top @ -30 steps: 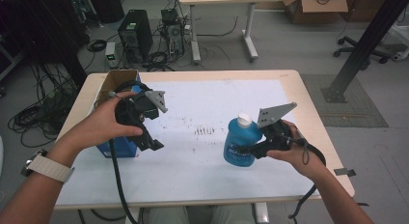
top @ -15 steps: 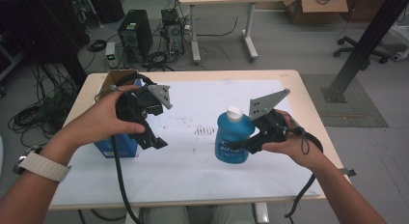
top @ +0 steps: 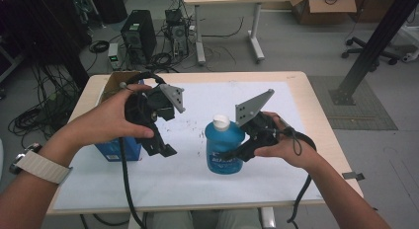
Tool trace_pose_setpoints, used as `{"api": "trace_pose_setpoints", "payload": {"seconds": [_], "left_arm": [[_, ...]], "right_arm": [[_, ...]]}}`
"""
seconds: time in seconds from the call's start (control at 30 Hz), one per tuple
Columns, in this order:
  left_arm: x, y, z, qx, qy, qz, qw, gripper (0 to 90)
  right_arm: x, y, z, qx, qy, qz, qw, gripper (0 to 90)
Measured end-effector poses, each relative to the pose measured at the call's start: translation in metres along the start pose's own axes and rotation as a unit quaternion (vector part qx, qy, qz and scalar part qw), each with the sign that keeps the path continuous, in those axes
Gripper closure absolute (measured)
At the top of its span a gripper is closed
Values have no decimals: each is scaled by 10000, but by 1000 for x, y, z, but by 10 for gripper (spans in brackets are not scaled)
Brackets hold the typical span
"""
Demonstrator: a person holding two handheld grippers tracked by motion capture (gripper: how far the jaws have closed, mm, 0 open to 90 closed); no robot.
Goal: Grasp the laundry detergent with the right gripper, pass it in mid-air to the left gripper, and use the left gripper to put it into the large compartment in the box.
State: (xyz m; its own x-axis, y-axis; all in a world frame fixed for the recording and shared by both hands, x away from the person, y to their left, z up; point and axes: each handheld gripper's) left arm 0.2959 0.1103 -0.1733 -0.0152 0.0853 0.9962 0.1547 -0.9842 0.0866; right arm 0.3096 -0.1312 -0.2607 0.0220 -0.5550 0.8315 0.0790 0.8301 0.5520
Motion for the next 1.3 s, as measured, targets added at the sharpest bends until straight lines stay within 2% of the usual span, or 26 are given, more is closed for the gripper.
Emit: {"api": "trace_pose_setpoints", "payload": {"seconds": [0.6,1.0,1.3], "left_arm": [[7,11,-9,-165,-3,122,9998,54],[7,18,-12,-259,12,230,9994,53],[4,24,-11,-304,27,201,9993,52]], "right_arm": [[-24,38,3,467,224,196,9985,435],[-34,50,2,551,301,297,9976,435],[-37,56,4,601,326,345,9971,434]]}}
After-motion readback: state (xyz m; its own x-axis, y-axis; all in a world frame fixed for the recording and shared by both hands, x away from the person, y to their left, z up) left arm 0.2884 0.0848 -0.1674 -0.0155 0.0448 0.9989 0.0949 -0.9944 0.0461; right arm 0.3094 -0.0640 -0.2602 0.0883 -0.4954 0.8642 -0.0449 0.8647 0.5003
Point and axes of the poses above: each handheld gripper's, and its own axes: x roughly backward along the jaws, y roughly out of its top, z roughly to its left, and after that the axes turned 14 degrees about z, right-handed
